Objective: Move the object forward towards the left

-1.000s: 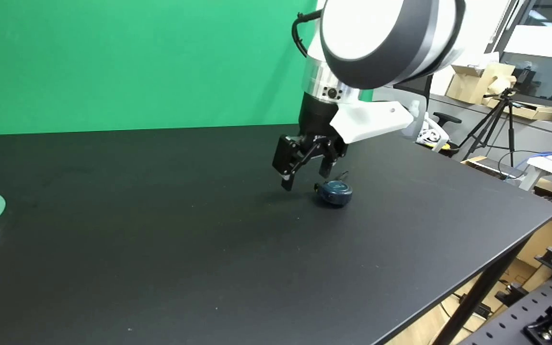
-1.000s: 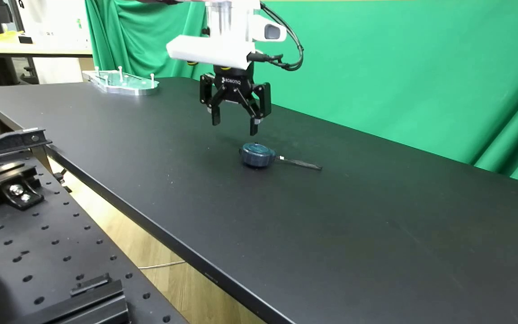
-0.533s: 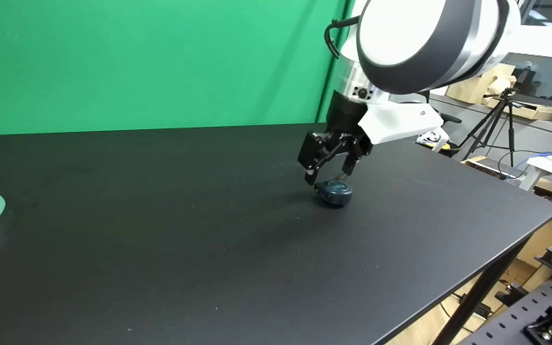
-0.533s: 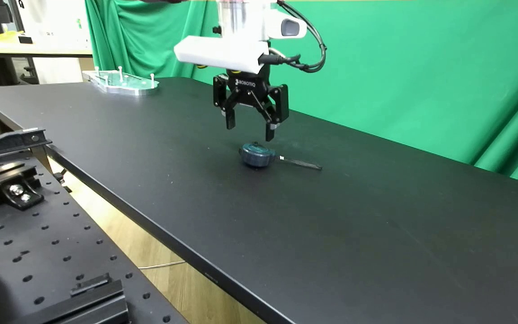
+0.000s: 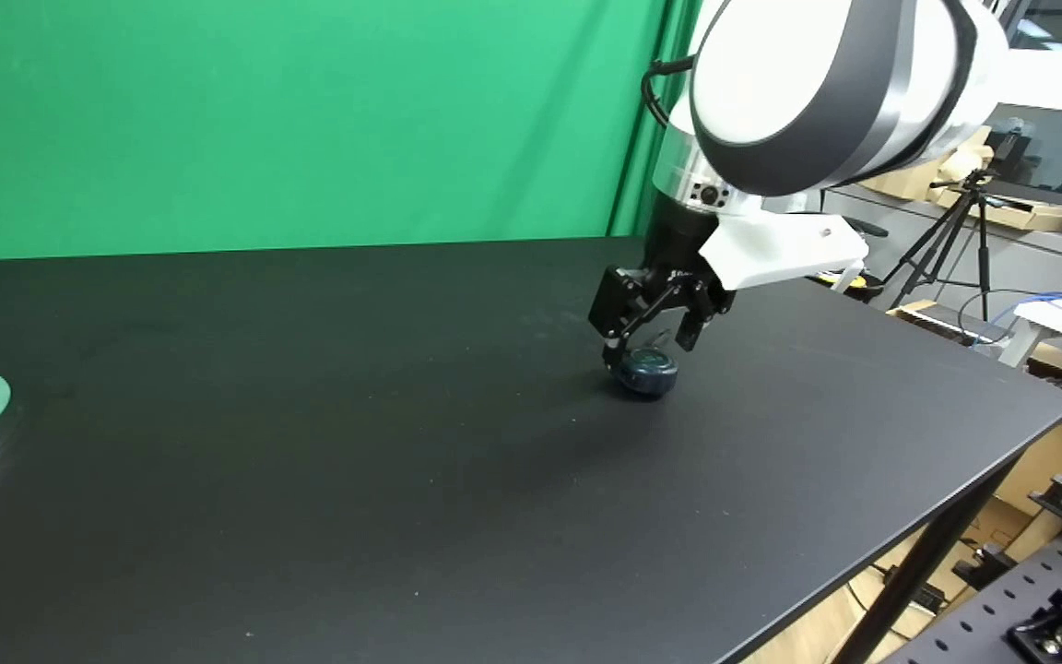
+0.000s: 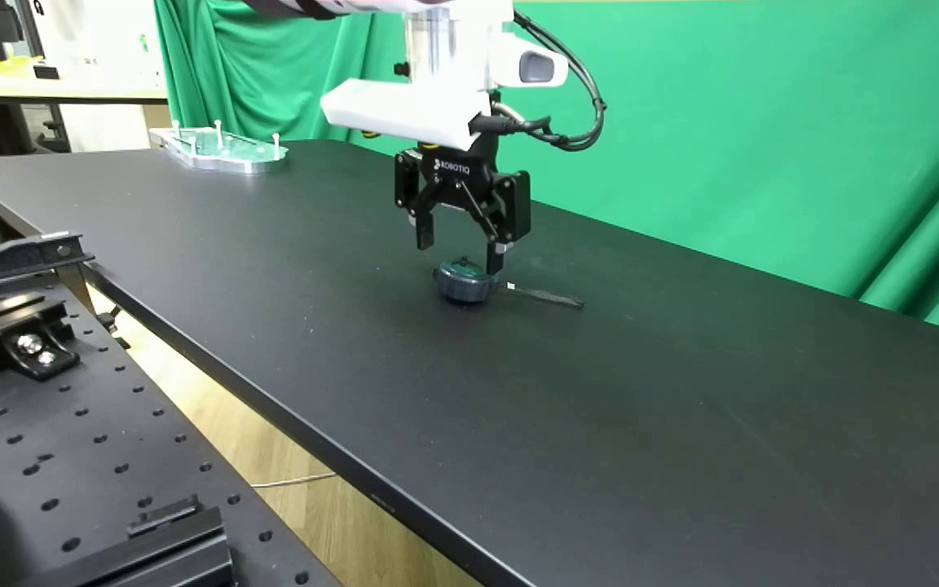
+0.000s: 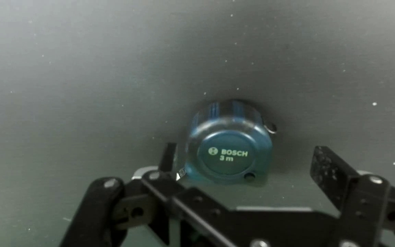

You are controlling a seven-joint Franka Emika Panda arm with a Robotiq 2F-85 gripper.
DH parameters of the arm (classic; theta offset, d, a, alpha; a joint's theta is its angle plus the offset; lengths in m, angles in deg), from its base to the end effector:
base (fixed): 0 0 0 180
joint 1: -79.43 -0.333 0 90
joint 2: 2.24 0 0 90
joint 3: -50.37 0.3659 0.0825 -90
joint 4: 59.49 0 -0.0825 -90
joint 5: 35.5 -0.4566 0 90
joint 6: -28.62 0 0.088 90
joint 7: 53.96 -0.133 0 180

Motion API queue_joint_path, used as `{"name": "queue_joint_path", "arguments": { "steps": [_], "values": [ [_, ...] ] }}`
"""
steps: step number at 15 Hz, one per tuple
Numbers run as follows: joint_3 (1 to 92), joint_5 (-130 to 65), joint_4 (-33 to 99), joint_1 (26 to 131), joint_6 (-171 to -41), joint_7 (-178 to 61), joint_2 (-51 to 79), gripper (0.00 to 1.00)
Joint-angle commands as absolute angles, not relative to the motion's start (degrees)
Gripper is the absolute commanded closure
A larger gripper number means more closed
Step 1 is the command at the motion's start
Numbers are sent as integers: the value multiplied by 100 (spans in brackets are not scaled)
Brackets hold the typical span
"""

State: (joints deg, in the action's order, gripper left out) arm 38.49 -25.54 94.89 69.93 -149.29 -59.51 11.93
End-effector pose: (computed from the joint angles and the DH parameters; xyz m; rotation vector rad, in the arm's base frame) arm 0.4492 -0.0122 0.1211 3.0644 0.0693 0.2544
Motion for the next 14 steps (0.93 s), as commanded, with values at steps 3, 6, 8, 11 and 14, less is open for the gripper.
{"name": "queue_joint_path", "arguments": {
  "steps": [3, 6, 8, 11, 14],
  "values": [
    [3931, -2906, 9507, 7120, -14854, -5950, 1292, 0],
    [3988, -3072, 9465, 7203, -14867, -5925, 1412, 0],
    [4070, -3177, 9410, 7239, -14938, -5933, 1512, 0],
    [4151, -3260, 9283, 7271, -14994, -5922, 1637, 0],
    [4166, -3314, 9141, 7274, -15029, -5905, 1727, 0]
  ]
}}
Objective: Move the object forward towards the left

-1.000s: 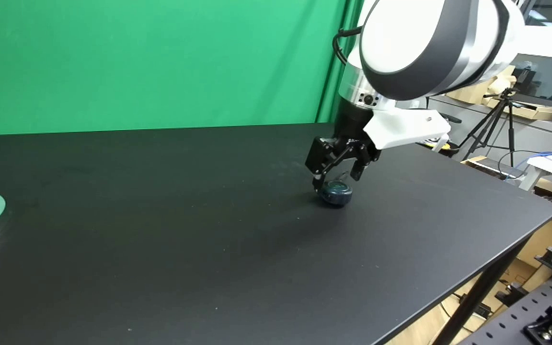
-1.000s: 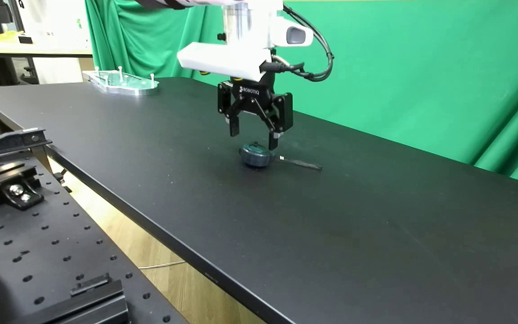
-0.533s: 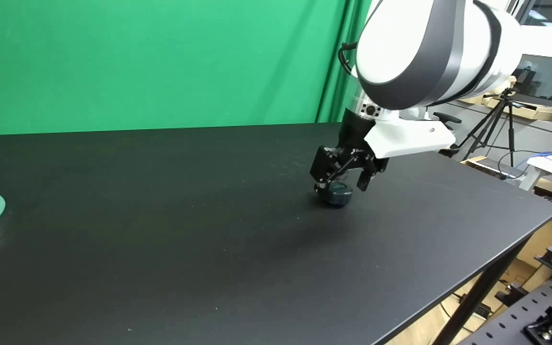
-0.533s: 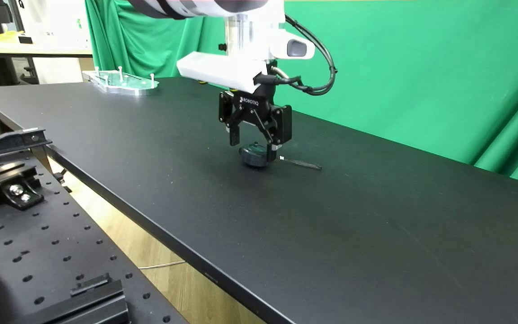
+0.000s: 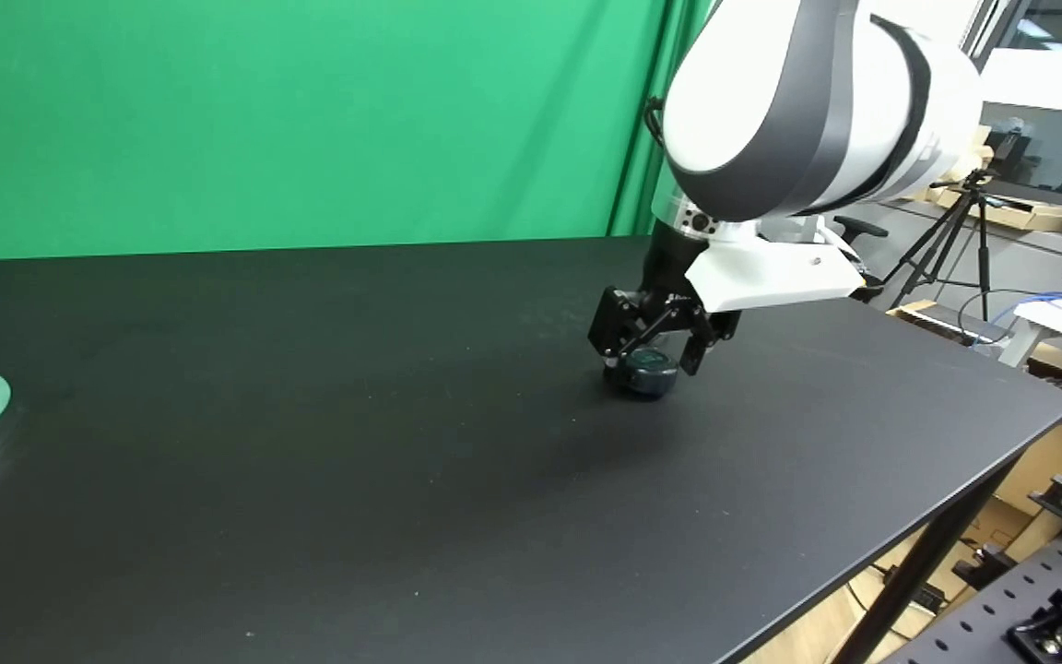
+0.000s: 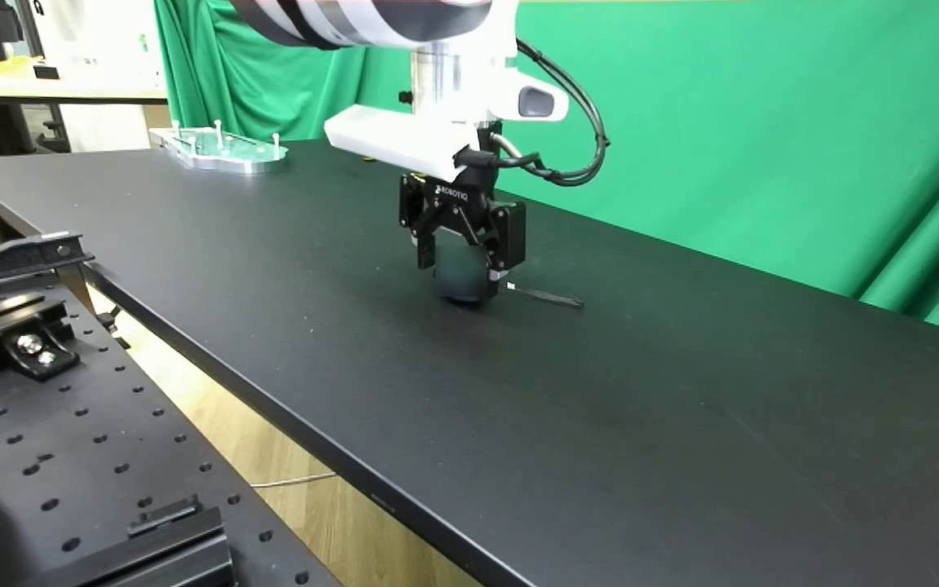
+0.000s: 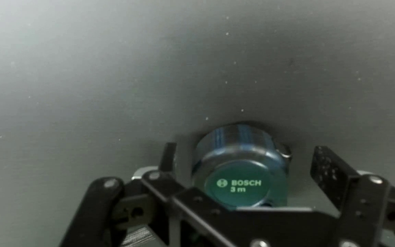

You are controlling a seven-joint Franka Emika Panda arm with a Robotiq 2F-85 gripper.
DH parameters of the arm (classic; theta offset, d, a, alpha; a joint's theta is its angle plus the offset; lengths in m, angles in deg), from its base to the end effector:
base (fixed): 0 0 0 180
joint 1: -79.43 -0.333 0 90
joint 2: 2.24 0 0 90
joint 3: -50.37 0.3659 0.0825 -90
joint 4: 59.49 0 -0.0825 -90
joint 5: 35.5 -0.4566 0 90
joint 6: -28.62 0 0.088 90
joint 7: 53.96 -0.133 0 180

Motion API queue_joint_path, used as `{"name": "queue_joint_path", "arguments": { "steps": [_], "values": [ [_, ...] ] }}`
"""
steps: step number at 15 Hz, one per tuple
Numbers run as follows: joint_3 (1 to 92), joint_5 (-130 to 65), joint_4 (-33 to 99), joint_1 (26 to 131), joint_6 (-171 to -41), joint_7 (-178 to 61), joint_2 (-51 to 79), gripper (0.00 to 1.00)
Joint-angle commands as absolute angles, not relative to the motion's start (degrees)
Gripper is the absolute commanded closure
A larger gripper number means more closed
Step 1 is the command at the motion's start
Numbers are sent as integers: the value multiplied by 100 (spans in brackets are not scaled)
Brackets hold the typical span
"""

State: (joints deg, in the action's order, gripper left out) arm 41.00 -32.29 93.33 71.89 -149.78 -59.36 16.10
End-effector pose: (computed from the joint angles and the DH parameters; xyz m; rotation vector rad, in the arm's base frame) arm 0.4497 -0.0181 0.0969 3.0819 -0.0906 0.2019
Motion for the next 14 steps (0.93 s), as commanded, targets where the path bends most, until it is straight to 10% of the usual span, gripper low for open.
{"name": "queue_joint_path", "arguments": {
  "steps": [1, 9, 14],
  "values": [
    [4130, -3307, 9079, 7253, -15021, -5906, 1764, 0],
    [4541, -3323, 8917, 7616, -14886, -5654, 1907, 55],
    [4651, -3279, 8975, 7655, -14841, -5534, 1723, 55]
  ]
}}
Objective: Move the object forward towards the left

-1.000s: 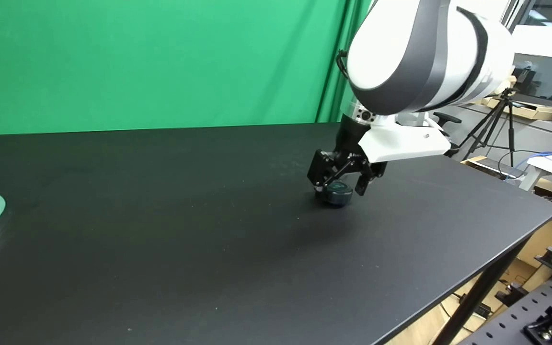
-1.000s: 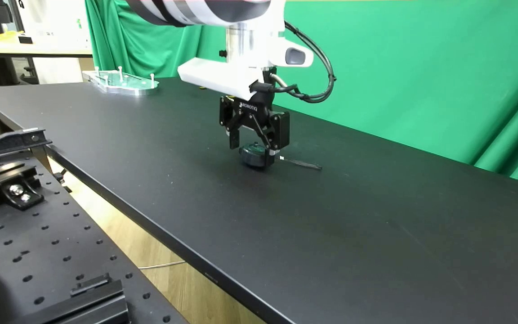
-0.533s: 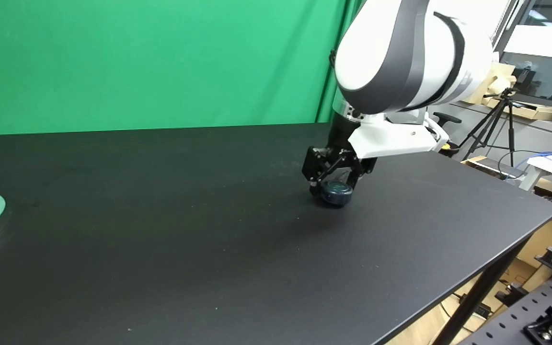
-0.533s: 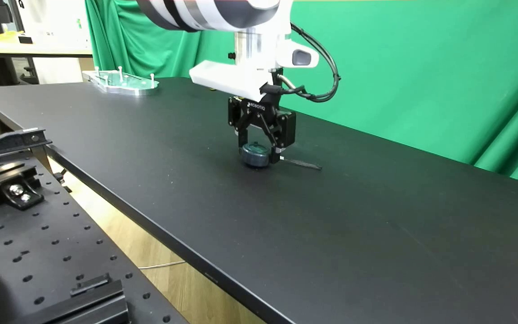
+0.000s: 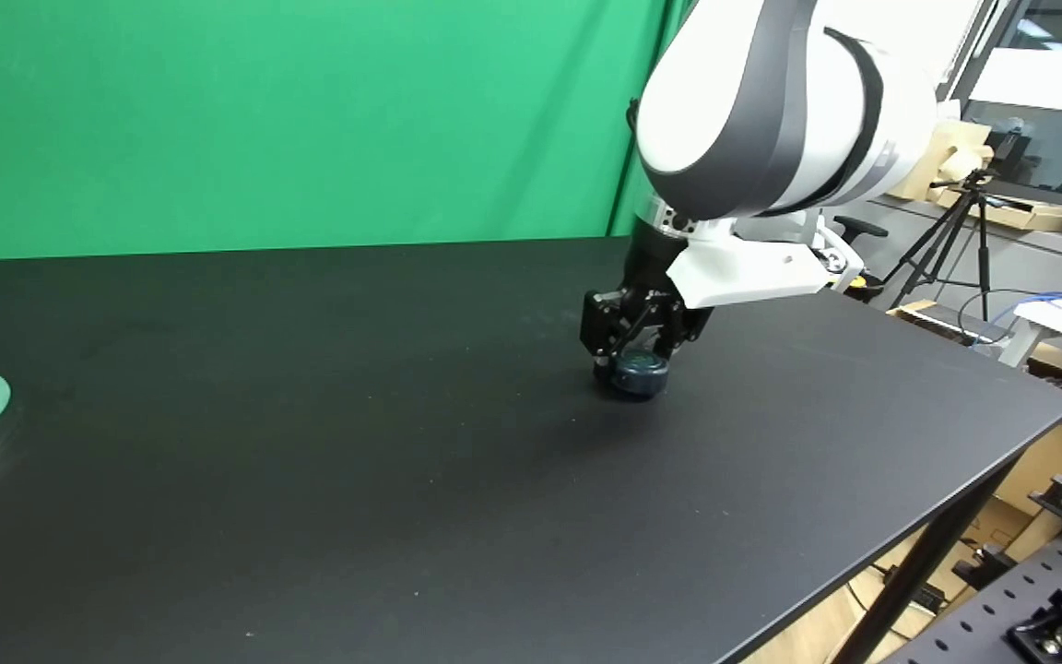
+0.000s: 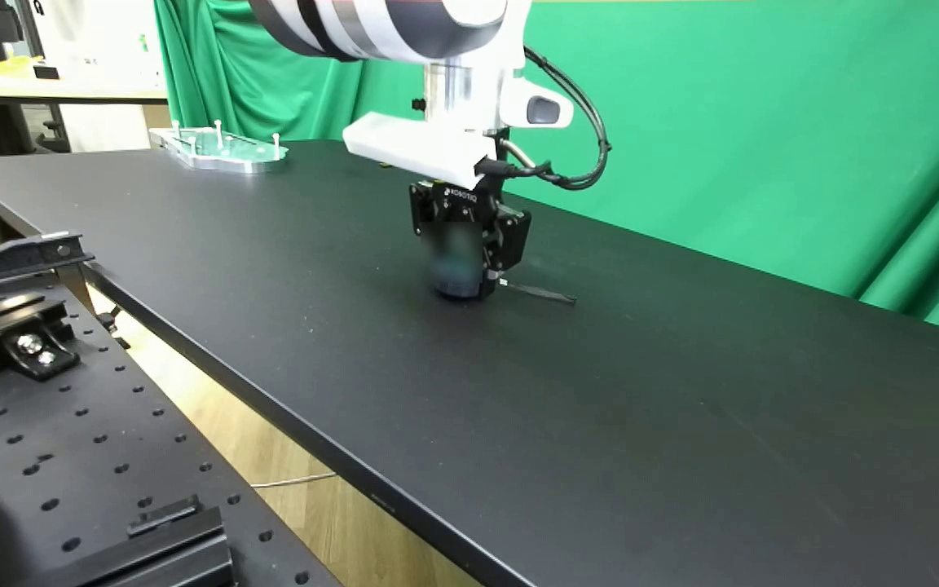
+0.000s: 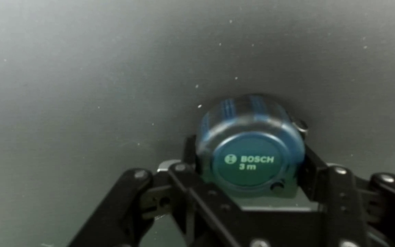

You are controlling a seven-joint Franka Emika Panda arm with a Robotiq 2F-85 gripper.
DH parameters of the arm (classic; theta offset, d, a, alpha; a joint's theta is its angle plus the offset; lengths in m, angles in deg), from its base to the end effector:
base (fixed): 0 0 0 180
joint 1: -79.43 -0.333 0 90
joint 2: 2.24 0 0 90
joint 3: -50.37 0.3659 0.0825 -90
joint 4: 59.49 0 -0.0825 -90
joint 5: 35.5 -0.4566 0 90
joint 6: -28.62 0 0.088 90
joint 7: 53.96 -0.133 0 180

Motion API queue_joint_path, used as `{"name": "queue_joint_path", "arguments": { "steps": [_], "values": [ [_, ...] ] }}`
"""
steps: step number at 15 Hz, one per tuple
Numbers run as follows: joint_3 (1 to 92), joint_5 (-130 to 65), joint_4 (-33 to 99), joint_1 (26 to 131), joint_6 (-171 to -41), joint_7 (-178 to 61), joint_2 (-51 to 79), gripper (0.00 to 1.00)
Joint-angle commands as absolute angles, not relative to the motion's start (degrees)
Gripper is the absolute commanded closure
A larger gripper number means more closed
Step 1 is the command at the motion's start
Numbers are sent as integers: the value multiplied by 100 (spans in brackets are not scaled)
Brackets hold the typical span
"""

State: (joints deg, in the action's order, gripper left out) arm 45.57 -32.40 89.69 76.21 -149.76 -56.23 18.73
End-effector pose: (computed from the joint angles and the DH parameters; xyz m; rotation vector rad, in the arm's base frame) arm 0.4735 -0.0131 0.0909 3.0995 -0.0086 0.2240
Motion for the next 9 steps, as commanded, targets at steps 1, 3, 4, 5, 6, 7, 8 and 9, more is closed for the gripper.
{"name": "queue_joint_path", "arguments": {
  "steps": [1, 3, 4, 5, 6, 7, 8, 9],
  "values": [
    [4609, -3257, 8966, 7574, -14819, -5542, 1694, 55],
    [4571, -3222, 8910, 7395, -14733, -5574, 1620, 55],
    [4572, -3210, 8855, 7300, -14687, -5595, 1596, 55],
    [4551, -3192, 8796, 7193, -14661, -5626, 1588, 55],
    [4519, -3168, 8715, 7044, -14641, -5673, 1591, 55],
    [4508, -3143, 8645, 6932, -14610, -5703, 1590, 55],
    [4496, -3112, 8562, 6805, -14558, -5739, 1598, 55],
    [4473, -3080, 8476, 6678, -14536, -5779, 1622, 55]
  ]
}}
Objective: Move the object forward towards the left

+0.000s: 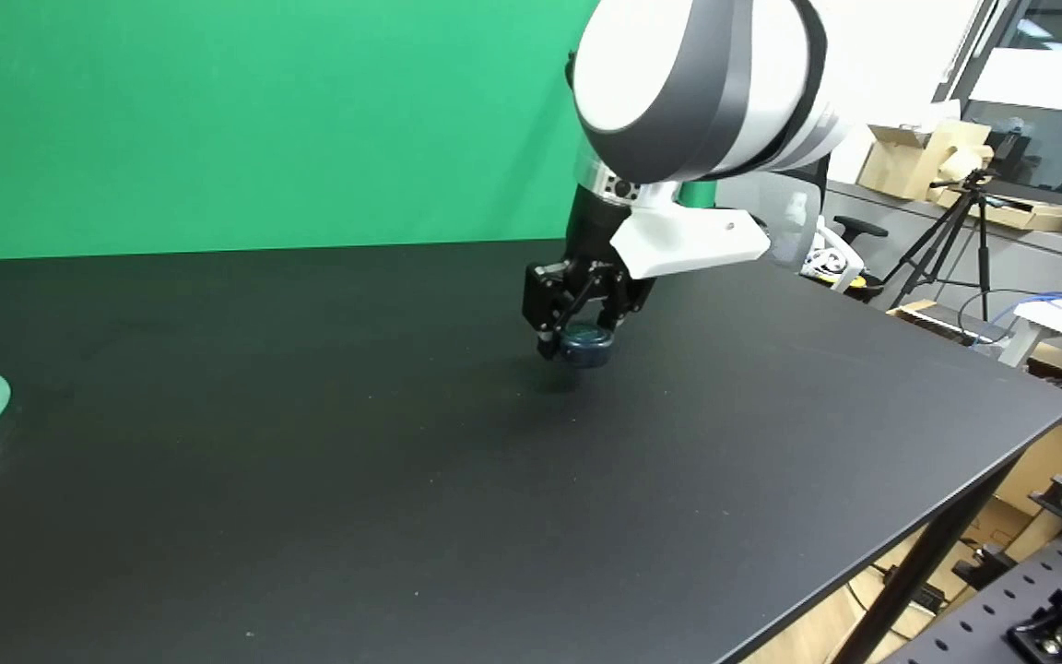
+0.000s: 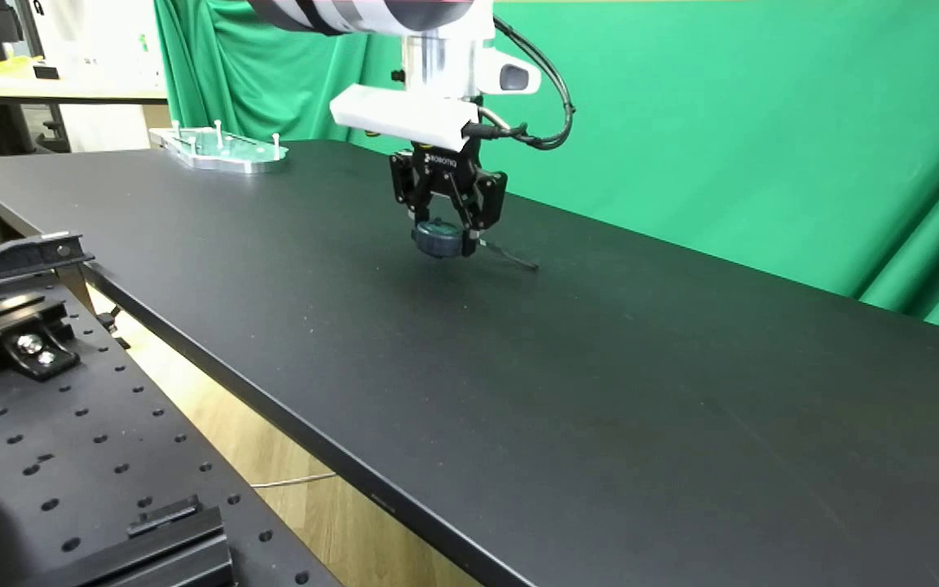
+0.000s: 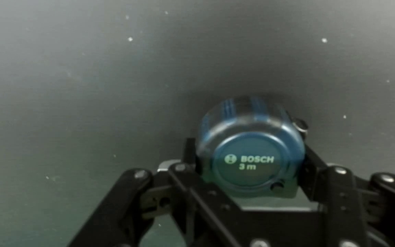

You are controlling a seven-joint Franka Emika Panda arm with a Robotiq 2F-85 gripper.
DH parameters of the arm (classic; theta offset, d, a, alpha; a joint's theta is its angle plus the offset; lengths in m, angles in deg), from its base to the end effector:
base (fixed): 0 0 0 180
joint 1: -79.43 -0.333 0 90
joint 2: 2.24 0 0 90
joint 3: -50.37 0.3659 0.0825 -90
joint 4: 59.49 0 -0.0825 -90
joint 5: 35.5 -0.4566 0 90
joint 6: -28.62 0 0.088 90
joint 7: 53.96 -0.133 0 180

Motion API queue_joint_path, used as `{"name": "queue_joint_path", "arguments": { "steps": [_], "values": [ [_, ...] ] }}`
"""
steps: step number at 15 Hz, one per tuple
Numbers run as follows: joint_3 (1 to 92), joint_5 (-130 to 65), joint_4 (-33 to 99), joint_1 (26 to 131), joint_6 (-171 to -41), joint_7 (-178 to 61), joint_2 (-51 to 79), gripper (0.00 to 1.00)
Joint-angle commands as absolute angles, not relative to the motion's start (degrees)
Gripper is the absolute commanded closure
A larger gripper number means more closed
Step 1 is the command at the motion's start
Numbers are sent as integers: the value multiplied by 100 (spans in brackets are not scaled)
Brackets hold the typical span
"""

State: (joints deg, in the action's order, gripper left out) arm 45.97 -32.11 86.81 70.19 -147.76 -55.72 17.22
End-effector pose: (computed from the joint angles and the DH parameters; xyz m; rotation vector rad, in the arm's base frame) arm 0.5011 0.0437 0.1141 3.0989 0.1849 0.2914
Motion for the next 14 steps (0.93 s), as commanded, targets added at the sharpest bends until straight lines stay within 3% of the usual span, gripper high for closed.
{"name": "queue_joint_path", "arguments": {
  "steps": [1, 14],
  "values": [
    [4443, -3042, 8375, 6546, -14491, -5830, 1681, 55],
    [3915, -2750, 7454, 5479, -14538, -6240, 2721, 55]
  ]
}}
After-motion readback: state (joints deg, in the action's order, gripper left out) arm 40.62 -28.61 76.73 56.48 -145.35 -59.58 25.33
